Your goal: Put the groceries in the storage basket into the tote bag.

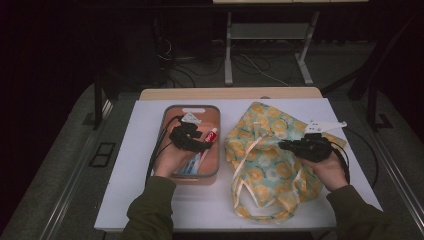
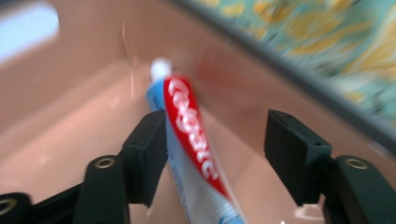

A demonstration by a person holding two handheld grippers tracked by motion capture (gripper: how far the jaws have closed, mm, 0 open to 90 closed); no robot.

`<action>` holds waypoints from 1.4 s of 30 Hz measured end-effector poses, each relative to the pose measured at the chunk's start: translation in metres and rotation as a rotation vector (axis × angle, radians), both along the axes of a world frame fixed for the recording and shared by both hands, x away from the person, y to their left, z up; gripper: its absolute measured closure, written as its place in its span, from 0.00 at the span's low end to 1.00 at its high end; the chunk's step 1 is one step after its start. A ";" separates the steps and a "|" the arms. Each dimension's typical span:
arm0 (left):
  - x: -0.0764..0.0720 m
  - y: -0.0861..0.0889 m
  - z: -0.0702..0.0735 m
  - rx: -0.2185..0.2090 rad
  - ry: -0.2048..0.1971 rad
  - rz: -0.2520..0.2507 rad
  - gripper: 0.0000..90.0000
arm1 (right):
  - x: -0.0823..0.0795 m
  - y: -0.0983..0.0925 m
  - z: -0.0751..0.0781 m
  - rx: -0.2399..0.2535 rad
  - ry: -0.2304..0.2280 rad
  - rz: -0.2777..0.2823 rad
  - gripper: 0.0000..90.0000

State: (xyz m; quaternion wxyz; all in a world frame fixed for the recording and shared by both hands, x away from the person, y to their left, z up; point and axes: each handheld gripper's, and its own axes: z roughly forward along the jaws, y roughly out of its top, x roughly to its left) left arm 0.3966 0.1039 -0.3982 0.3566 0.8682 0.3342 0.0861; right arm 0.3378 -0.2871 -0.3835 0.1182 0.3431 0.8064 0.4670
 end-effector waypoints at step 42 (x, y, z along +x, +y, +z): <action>0.008 0.008 0.001 0.082 0.140 0.124 0.84 | -0.001 0.001 -0.002 -0.004 -0.003 0.000 1.00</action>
